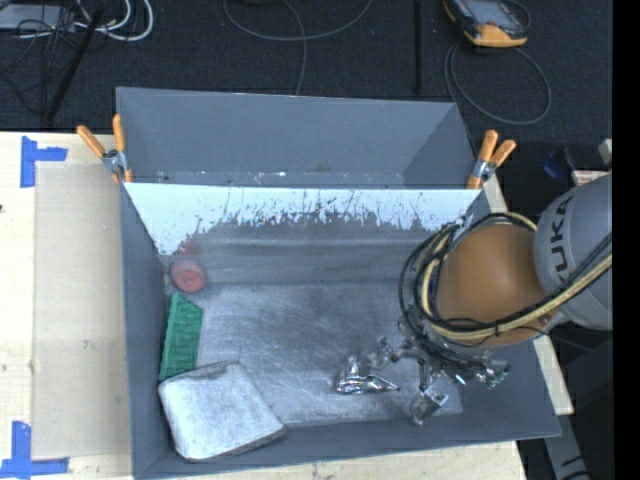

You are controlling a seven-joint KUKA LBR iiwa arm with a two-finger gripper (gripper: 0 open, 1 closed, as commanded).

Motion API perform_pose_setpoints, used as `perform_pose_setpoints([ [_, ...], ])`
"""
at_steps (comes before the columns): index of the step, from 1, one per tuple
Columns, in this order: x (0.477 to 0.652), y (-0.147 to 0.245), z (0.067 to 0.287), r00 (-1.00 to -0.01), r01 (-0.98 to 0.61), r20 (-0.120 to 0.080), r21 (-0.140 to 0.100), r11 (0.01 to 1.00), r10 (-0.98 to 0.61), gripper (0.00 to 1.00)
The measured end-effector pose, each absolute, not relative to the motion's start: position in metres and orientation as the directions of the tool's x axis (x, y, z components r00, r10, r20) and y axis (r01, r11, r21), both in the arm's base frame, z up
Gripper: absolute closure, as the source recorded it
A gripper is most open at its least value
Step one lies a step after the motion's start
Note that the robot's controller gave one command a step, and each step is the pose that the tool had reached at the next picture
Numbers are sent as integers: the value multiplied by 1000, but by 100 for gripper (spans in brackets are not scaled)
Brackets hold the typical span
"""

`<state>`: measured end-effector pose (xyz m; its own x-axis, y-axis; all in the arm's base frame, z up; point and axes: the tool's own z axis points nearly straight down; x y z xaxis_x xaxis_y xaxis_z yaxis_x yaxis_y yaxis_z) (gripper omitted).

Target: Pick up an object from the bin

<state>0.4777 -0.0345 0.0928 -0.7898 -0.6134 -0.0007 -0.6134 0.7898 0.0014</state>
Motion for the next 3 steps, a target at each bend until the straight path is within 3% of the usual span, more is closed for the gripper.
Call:
perform_pose_setpoints([
  [1, 483, -16, 74, -881, -472, -17, -12, 881, -473, 0],
  [2, 481, -13, 75, -879, -476, -14, -8, 879, -476, 100],
  [3, 488, -19, 237, -805, -593, -7, -5, 805, -593, 100],
])
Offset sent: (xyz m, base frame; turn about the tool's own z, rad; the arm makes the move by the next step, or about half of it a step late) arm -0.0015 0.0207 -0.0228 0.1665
